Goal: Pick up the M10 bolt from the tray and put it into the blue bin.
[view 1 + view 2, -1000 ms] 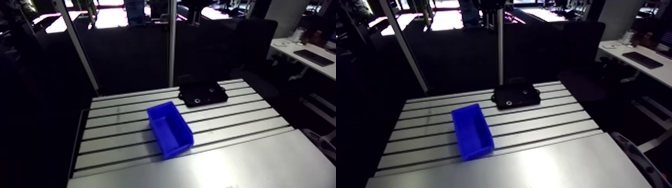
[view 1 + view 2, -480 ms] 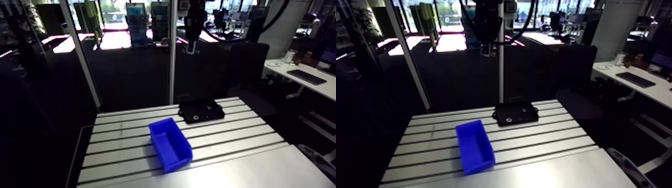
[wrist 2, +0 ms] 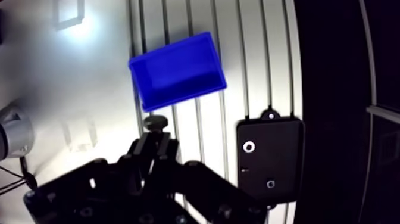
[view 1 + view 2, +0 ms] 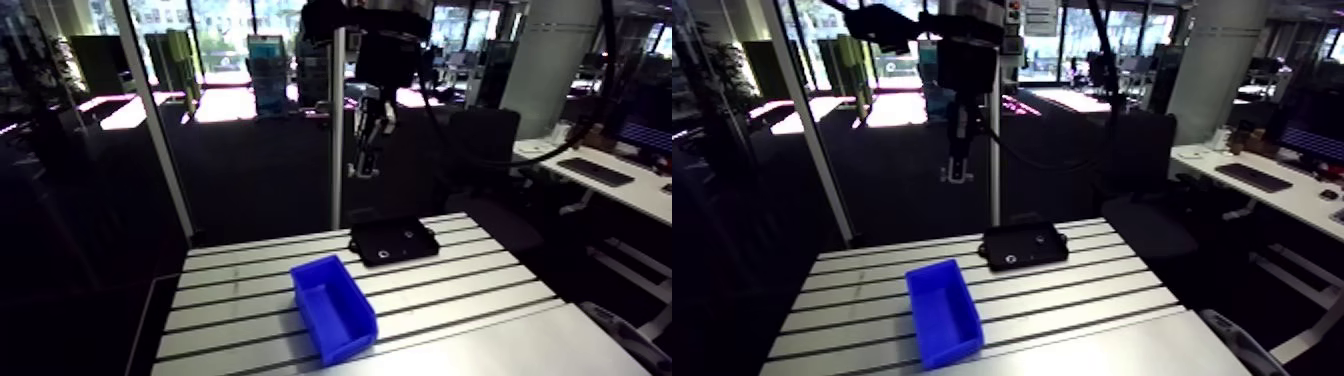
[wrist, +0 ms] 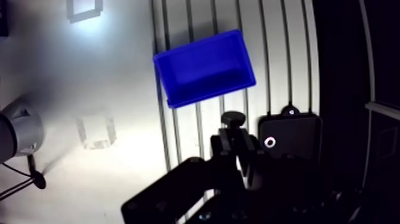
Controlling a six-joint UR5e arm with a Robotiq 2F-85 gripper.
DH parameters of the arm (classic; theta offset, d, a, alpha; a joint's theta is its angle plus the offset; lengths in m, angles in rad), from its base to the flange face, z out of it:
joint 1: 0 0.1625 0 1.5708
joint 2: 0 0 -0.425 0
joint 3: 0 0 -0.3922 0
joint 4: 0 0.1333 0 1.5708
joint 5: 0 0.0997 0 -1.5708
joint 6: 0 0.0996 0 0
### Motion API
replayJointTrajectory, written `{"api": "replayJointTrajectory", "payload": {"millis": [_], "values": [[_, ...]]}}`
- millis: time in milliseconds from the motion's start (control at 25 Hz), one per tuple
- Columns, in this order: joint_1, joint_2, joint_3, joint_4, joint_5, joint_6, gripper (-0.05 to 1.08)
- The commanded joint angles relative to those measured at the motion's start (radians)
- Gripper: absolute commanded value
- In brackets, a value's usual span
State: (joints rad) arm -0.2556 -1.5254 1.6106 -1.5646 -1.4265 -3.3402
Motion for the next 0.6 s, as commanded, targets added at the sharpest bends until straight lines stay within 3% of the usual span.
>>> {"api": "replayJointTrajectory", "payload": {"millis": [40,440,600], "values": [[-0.002,-0.006,0.082,-0.015,0.018,-0.177,1.08],[0.027,-0.002,0.225,-0.219,0.007,-0.241,1.08],[0.067,-0.002,0.259,-0.257,-0.028,-0.24,1.07]]}}
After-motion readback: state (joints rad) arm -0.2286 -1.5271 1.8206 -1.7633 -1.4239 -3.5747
